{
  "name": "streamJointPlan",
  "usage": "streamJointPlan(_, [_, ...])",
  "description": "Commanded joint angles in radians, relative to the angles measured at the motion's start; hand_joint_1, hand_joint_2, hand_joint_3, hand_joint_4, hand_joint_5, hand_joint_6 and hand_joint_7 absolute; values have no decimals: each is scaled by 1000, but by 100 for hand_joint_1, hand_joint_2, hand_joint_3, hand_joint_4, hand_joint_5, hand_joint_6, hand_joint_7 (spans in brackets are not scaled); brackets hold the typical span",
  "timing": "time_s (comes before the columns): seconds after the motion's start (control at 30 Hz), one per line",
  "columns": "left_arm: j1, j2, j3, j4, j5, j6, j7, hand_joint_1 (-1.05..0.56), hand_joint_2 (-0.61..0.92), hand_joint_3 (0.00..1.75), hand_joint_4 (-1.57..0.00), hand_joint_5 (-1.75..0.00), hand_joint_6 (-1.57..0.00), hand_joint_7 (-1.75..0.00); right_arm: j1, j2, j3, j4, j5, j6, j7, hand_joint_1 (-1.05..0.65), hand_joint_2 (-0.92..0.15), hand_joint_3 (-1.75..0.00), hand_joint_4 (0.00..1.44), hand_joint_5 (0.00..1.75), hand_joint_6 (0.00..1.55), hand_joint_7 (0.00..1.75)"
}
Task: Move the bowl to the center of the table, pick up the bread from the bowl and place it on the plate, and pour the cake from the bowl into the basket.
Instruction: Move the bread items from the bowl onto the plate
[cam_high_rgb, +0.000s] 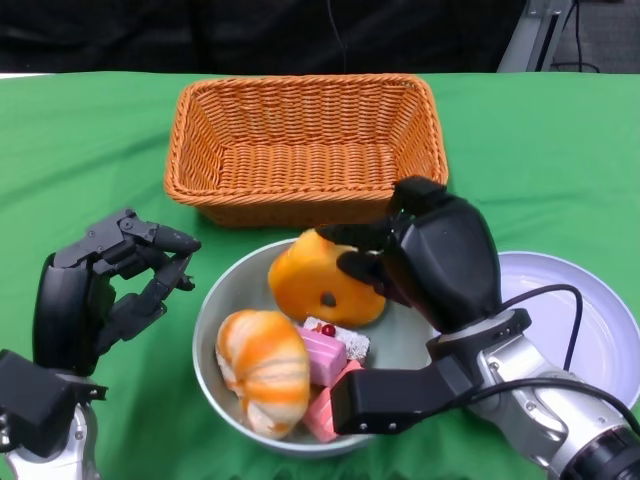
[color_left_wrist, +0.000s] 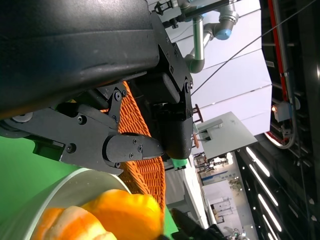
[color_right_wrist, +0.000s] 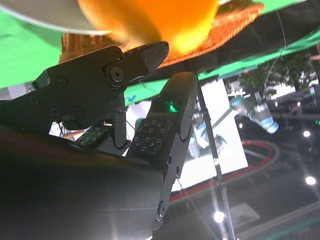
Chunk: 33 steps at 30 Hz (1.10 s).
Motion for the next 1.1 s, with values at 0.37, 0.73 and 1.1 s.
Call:
streamJointPlan(0.37, [-1,12,0,14,-6,-14,8,-14,92,39,-83,-141,-89,-98,-34,-17,-23,11,40,-44,-14,-18,-80,-1,83,115,123,5])
streamJointPlan(0.73, [-2,13,-7,16,-14,-16,-2,-16,92,39,-82,-142,-90,-98,0,-4,-27,-52,48,-36,16,-23,-84,-2,78,108,112,1])
streamJointPlan(1.1, [-4,19,-10,19,-10,-7,1,-15,92,39,-83,-143,-92,-93,195,0,-29,-500,72,113,382,-46,-87,-1,60,47,69,0])
